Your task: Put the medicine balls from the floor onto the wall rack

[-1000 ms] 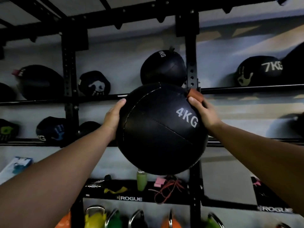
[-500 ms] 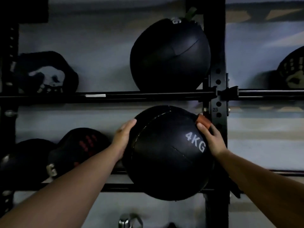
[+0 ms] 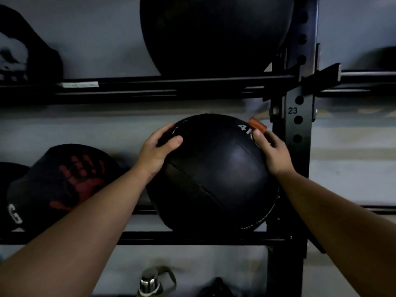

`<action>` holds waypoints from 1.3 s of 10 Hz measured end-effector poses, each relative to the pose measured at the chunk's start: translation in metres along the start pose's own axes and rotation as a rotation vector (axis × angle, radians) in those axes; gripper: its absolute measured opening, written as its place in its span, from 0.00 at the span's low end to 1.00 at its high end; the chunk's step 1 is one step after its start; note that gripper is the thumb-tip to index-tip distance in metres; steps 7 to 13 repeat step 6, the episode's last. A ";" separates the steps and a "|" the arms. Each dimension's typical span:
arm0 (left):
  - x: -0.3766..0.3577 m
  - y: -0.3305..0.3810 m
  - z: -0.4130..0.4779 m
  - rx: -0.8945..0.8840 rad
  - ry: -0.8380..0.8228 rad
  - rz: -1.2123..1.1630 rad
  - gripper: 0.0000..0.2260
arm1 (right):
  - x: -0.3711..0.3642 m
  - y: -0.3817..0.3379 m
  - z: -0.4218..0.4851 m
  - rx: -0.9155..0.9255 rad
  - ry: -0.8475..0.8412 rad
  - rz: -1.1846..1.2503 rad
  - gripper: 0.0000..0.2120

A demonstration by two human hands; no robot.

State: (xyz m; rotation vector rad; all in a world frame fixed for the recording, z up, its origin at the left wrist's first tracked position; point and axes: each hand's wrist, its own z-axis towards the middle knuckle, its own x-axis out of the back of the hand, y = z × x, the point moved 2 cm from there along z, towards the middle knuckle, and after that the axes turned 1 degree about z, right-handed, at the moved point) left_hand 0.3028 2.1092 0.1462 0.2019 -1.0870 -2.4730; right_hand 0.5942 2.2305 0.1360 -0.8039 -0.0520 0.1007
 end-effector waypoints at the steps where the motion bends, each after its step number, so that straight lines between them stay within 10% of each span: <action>1: 0.000 0.007 -0.014 0.046 0.019 0.054 0.40 | 0.006 -0.005 -0.012 -0.062 -0.003 -0.063 0.29; 3: 0.011 0.018 -0.057 0.178 0.082 0.153 0.46 | 0.038 -0.025 -0.078 -0.257 0.050 -0.271 0.36; 5: 0.021 0.057 -0.119 0.210 0.020 0.025 0.17 | 0.094 -0.085 -0.163 -0.269 0.132 -0.326 0.28; 6: 0.013 0.089 -0.178 0.226 -0.008 0.048 0.06 | 0.132 -0.122 -0.216 -0.304 0.152 -0.364 0.42; 13: 0.013 0.089 -0.178 0.226 -0.008 0.048 0.06 | 0.132 -0.122 -0.216 -0.304 0.152 -0.364 0.42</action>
